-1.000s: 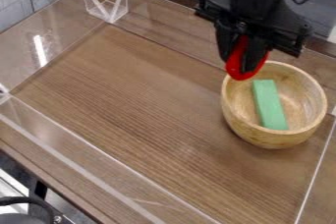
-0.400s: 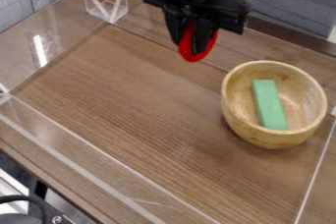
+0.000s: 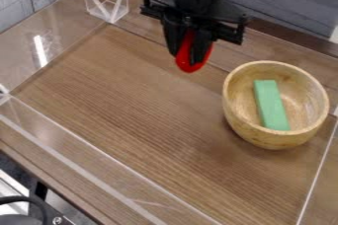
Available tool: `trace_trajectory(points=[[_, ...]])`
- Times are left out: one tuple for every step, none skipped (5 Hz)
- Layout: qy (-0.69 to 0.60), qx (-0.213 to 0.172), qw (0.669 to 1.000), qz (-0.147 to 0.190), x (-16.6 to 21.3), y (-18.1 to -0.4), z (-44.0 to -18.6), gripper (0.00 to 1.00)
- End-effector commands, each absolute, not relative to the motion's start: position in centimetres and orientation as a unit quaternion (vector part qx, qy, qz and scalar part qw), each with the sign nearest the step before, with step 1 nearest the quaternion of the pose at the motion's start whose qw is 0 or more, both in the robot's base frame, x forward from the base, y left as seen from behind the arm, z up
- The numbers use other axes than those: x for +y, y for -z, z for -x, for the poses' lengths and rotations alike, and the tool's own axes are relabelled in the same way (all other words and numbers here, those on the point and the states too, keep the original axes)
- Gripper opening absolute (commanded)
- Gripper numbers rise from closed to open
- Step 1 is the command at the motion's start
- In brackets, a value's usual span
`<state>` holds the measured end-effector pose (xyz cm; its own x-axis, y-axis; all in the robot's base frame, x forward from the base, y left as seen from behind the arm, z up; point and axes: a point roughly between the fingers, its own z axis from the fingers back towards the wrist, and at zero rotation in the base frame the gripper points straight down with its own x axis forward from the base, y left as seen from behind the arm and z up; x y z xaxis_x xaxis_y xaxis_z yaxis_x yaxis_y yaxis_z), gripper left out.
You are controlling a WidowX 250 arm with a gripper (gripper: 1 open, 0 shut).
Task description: Move the red object to the left side of the table
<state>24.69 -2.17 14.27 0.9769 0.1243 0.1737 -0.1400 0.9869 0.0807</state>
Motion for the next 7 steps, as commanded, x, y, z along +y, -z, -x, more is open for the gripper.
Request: trace_trajectory(points=[[-0.033,-0.096,0.994,-0.042,-3.1,-15.7,-25.2,0.00],[-0.020,-0.086,0.995,-0.040,-3.5,-15.0,-25.2,0.00],[-0.075,-0.080,0.993,-0.052,1.5,-14.9,-25.2,0.00],[-0.134,-0.074,0.987,-0.058,6.6,-14.5,-24.7,0.00],[-0.183,-0.067,0.979,-0.067,11.1,-13.3,-24.4,0.00],[-0.219,-0.063,0.971,-0.070,15.1,-11.2,-24.4,0.00],[-0.249,-0.063,0.964,-0.065,18.5,-9.1,-24.4,0.00]])
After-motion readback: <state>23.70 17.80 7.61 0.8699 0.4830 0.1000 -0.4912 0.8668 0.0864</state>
